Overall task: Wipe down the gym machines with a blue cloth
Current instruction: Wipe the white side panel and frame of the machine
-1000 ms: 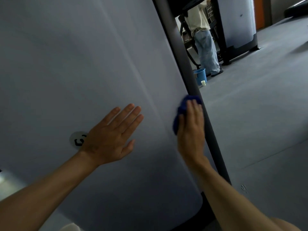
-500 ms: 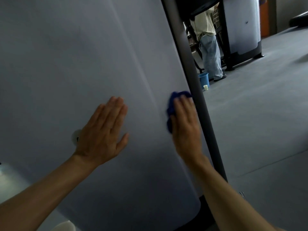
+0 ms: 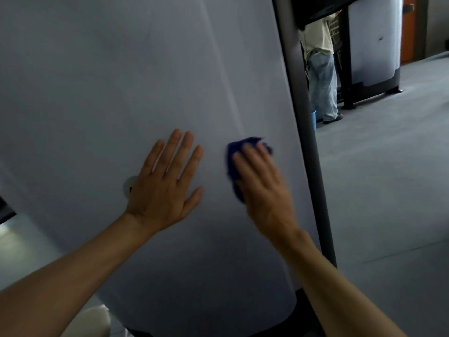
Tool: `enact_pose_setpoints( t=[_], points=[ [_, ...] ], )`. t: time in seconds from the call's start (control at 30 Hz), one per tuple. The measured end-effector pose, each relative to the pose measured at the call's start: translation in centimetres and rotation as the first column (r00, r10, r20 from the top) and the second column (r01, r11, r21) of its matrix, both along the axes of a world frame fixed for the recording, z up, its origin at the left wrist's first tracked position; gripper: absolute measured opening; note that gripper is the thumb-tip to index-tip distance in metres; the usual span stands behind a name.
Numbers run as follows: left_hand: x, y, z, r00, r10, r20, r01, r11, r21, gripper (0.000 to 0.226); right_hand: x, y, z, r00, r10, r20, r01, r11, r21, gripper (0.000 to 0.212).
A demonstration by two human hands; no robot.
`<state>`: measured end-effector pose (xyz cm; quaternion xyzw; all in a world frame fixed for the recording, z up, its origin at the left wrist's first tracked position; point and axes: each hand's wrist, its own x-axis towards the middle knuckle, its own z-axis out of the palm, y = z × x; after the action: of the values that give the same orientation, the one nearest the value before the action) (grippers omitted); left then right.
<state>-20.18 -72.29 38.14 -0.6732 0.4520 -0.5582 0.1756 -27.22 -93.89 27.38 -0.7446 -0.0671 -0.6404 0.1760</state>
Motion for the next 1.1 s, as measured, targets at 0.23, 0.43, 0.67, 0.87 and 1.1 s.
enact_pose_setpoints(
  t=[0.23, 0.43, 0.67, 0.87, 1.1],
  points=[
    [-0.3, 0.1, 0.0, 0.999, 0.042, -0.011, -0.042, 0.999, 0.006, 0.077, -0.7, -0.6, 2.9, 0.992, 0.125, 0.001, -0.071, 0.565, 0.822, 0.051],
    [-0.6, 0.3, -0.1, 0.997, 0.051, -0.049, -0.052, 0.999, -0.002, 0.077, 0.0, 7.8, 3.6, 0.998, 0.057, -0.003, -0.056, 0.983, 0.175, 0.057],
    [-0.4, 0.5, 0.1, 0.998, -0.007, -0.065, 0.007, 1.000, -0.005, 0.076, -0.3, -2.6, 7.0, 0.999, 0.031, -0.027, -0.009, 0.806, 0.592, 0.049],
    [-0.4, 0.3, -0.3, 0.997, -0.007, -0.071, 0.006, 1.000, -0.015, 0.080, -0.1, 4.5, 8.7, 0.998, 0.069, -0.010, -0.052, 0.834, 0.549, 0.052],
    [0.3, 2.5, -0.5, 0.997, -0.019, -0.071, 0.019, 1.000, -0.007, 0.076, -0.4, -1.3, 8.8, 0.990, -0.089, -0.114, 0.096, 0.993, 0.062, 0.051]
  ],
)
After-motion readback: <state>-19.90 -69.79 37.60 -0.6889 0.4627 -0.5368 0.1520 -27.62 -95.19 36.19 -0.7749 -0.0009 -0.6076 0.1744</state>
